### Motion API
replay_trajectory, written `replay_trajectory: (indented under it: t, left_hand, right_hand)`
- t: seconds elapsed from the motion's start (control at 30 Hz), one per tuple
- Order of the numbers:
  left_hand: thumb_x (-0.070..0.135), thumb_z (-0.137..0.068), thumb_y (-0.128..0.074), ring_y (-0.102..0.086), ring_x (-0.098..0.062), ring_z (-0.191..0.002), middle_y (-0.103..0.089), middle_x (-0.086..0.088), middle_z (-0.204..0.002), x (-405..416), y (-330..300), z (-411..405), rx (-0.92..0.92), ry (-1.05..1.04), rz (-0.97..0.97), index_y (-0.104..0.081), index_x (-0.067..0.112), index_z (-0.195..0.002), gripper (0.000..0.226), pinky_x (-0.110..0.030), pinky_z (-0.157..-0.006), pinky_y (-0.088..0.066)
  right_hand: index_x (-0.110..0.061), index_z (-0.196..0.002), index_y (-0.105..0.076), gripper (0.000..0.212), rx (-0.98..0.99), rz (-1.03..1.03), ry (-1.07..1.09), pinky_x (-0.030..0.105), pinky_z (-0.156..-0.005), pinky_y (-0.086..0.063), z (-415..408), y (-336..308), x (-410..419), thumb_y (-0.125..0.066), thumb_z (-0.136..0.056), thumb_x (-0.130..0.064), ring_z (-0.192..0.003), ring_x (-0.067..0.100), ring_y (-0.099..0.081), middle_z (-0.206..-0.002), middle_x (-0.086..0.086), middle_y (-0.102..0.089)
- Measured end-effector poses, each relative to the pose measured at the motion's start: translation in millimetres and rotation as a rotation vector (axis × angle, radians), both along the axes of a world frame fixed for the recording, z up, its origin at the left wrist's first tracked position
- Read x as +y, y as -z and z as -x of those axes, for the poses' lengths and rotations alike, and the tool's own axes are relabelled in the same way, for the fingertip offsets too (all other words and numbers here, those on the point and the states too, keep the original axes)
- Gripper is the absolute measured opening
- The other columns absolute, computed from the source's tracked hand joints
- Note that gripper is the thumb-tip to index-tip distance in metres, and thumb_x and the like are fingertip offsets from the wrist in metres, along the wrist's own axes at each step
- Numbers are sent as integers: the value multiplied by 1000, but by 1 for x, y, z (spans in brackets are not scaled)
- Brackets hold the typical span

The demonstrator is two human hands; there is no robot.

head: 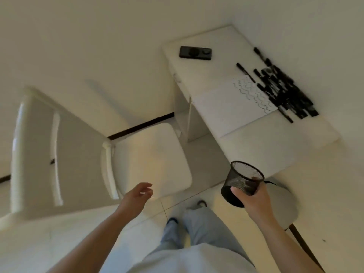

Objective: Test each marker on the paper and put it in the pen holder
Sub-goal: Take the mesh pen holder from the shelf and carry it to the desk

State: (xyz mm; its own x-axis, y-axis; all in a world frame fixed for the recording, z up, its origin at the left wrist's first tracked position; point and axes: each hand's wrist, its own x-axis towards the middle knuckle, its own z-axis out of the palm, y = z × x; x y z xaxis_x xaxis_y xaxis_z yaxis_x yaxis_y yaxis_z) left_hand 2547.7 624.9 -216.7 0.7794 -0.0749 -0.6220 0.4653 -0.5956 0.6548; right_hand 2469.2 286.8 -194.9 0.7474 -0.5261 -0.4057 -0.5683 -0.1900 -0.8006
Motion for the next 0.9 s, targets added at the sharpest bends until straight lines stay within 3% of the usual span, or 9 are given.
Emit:
replay_trajectory:
  t: [0.13, 0.27, 0.33, 0.47, 0.57, 0.73, 0.8, 0.9]
  left_hand:
    - [31, -89, -55, -59, -3, -88, -63, 15, -95, -55, -5, -61, -26, 128, 10, -56, 40, -98, 12, -19, -71, -42]
    - [30, -90, -54, -58, -4, -91, -62, 14, -98, -110, -7, -95, -1, 190, 23, -56, 37, -99, 13, -23, -77, -41]
    - [28, -90, -53, -58, -6, -91, -62, 11, -99, -138, -7, -108, 15, 221, 19, -57, 33, -102, 13, -24, -78, -41]
    - [27, -91, -53, -55, 3, -86, -60, 14, -98, -191, -14, -138, -13, 291, 31, -56, 32, -102, 13, -15, -70, -39]
    - [25, -90, -53, -56, 1, -88, -62, 12, -101, -224, -25, -162, -41, 380, 34, -55, 33, -103, 15, -15, -72, -39]
    - [24, -91, -53, -58, -3, -91, -59, 11, -108, -287, -40, -218, -191, 665, 2, -48, 38, -114, 27, -15, -78, -47]
    - [27, -90, -53, -55, -8, -103, -58, 9, -117, -316, -37, -239, -278, 831, -69, -47, 33, -123, 34, -27, -94, -45]
    - [37, -91, -49, -35, -12, -127, -45, 11, -137, -357, -25, -273, -421, 1186, -245, -36, 34, -135, 47, -30, -104, -33]
  right_hand:
    - [-14, -122, -42, 69, -23, -48, 148, 40, -85, -48, -35, 3, -39, -81, -67, -26, -100, 22, -57, -110, 2, -59]
    - [-20, -109, -41, 60, -4, -35, 200, 29, -73, -46, -62, 3, -79, -82, -65, -25, -93, 20, -59, -97, -5, -59]
    - [-22, -105, -41, 60, 28, -28, 212, 31, -73, -47, -72, 6, -98, -83, -62, -28, -91, 19, -58, -97, -4, -59]
    - [-20, -110, -43, 64, 67, 9, 200, 31, -74, -43, -99, 9, -134, -83, -61, -32, -91, 19, -54, -100, -2, -56]
    - [-16, -116, -43, 70, 65, -4, 259, 30, -74, -41, -111, 11, -150, -82, -62, -35, -91, 18, -53, -102, -2, -55]
    - [-16, -124, -38, 80, 58, -37, 367, 29, -76, -41, -125, 15, -168, -83, -61, -36, -95, 16, -51, -106, -4, -52]
    - [-17, -125, -38, 82, 31, -13, 412, 27, -78, -40, -130, 17, -172, -84, -59, -31, -97, 15, -50, -107, -5, -52]
    - [-21, -128, -36, 86, 9, 29, 497, 24, -80, -40, -143, 20, -175, -84, -57, -31, -100, 12, -49, -111, -9, -49]
